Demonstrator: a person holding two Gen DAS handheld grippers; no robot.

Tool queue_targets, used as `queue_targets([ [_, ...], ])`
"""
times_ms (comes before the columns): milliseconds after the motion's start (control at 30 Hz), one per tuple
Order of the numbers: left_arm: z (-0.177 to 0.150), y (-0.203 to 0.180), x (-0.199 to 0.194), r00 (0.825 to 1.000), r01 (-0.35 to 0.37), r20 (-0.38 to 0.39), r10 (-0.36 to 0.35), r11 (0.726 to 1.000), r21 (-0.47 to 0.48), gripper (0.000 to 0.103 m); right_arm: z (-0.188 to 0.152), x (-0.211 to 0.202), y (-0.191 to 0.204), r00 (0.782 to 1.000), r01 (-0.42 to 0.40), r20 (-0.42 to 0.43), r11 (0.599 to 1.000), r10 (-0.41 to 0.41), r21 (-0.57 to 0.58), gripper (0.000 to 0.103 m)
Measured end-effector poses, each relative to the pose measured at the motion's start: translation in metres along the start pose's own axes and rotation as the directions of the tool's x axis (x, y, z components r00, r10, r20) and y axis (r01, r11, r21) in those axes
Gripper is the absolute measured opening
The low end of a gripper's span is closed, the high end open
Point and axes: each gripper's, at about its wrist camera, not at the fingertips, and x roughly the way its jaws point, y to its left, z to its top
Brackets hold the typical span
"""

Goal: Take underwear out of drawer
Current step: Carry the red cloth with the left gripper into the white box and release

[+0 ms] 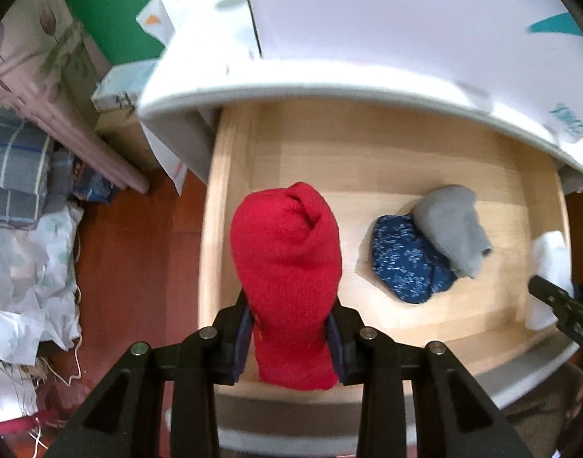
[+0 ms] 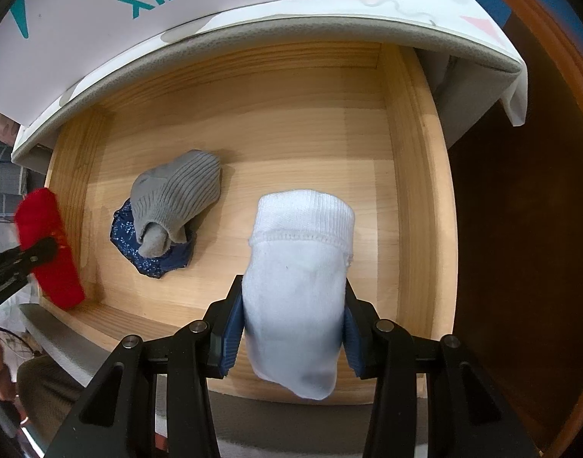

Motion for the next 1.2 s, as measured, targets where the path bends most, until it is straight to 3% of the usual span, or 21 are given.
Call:
queue_targets([
  [200,-0.010,-0.003,-0.051,0.996,0.015,0.088,-0.021,0.998,0.067,0.034,0.000,0.000,-0.001,1.000,0.001,0.004,1.000,-0.001,0.004,0.042],
  [367,-0.010,-0.005,-0.110,0.979,0.031,0.196,-0.051,0.994,0.101,0.034,-0.001,0.000,-0.001,1.000,-0.003,0.004,1.000,0.003,0.008,0.042],
  [433,-0.005,-0.003,-0.135,0.967,0.028,0.250,-0.055,0.994,0.109,0.034,-0.001,0.000,-0.001,1.000,-0.004,0.004,1.000,0.004,0.006,0.042],
  [600,0.026,0.000,-0.202,0.914,-0.002,0.403,-0.052,0.991,0.132,0.034,-0.002,0.000,-0.001,1.000,0.002,0.008,1.000,-0.002,0.005,0.042],
  [800,0.077,-0.004,-0.235,0.871,-0.044,0.490,-0.033,0.988,0.145,0.034,-0.001,0.000,-0.004,1.000,-0.002,0.004,1.000,0.002,0.017,0.042],
  [900,0.102,-0.012,-0.232,0.865,-0.074,0.502,-0.013,0.985,0.154,0.034,-0.001,0.000,-0.002,1.000,-0.002,0.004,1.000,0.002,0.014,0.042],
  [1200,0.156,-0.043,-0.192,0.883,-0.059,0.468,-0.033,0.982,0.181,0.034,-0.001,-0.001,-0.004,1.000,-0.024,0.007,1.000,0.024,0.011,0.042],
])
